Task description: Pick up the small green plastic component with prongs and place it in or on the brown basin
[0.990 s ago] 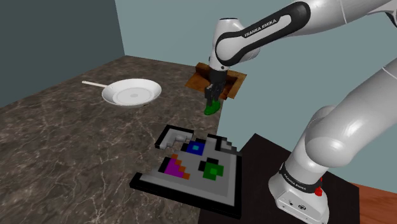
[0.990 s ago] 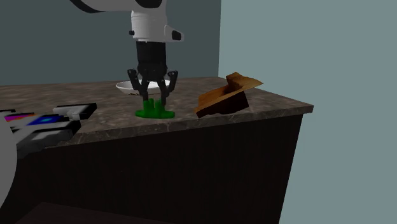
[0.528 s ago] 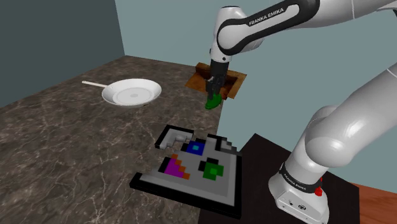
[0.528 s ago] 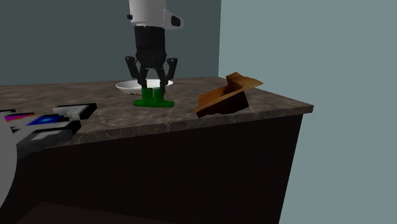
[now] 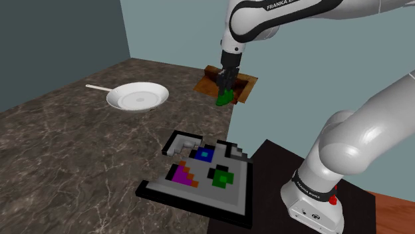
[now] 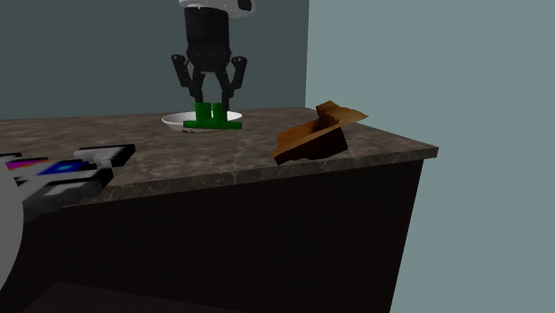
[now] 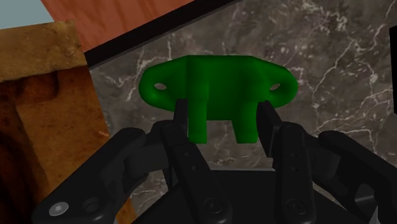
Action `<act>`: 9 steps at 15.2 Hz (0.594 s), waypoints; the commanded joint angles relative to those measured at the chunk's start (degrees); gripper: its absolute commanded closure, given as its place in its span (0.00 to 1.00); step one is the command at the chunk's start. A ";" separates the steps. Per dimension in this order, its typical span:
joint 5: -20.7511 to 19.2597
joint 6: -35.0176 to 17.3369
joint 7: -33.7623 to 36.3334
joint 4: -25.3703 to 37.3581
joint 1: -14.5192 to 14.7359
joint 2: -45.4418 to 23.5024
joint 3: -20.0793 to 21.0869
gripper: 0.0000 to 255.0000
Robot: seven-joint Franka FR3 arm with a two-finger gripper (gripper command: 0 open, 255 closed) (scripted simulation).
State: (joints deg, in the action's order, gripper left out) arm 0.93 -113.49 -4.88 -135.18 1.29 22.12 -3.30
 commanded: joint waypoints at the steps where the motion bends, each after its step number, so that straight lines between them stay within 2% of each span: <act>1: -0.05 1.58 -0.02 1.25 -0.03 0.31 -0.03 1.00; 9: -0.09 7.88 0.20 6.71 -0.02 1.15 0.06 1.00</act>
State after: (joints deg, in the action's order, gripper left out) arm 0.84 -106.51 -4.72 -129.26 1.26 23.17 -3.25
